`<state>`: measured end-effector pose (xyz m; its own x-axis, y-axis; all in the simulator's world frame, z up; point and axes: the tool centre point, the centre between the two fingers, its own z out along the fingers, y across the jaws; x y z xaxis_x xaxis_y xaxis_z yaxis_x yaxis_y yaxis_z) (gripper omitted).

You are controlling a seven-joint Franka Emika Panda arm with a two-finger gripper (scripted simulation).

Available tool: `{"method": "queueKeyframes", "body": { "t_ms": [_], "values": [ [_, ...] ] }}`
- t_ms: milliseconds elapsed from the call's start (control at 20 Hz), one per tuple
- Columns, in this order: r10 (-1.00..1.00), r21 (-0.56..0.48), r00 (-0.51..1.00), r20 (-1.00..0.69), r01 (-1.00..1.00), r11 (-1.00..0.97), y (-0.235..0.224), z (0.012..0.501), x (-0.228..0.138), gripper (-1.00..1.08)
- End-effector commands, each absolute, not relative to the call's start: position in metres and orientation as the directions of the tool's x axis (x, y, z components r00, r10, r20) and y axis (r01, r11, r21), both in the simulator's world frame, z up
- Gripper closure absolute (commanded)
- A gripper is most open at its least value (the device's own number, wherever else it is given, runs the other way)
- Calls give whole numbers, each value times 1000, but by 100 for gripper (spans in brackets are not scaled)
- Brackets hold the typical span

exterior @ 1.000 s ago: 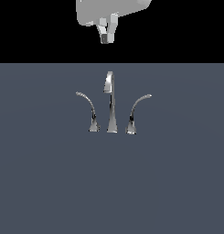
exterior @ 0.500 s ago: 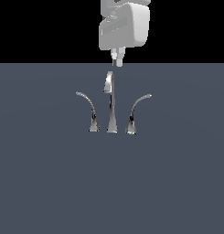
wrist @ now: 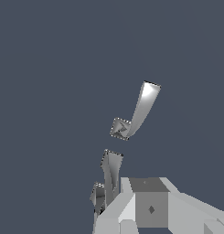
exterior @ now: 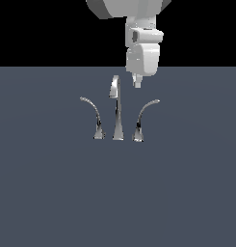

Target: Turn on the faucet by rotating a designated handle.

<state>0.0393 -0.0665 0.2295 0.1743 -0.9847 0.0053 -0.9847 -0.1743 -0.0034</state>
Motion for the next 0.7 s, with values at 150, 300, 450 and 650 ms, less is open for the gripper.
{"method": "queueKeyframes", "body": {
  "t_ms": [150,300,450,650],
  "values": [
    [-1000,-2,24,5,-1000,-24,-97,201,61,108],
    [-999,-1,-41,4,-999,41,-111,189,68,108],
    [-996,0,-90,3,-996,90,-123,179,73,108],
    [-991,0,-131,2,-991,131,-132,172,77,108]
  ]
}}
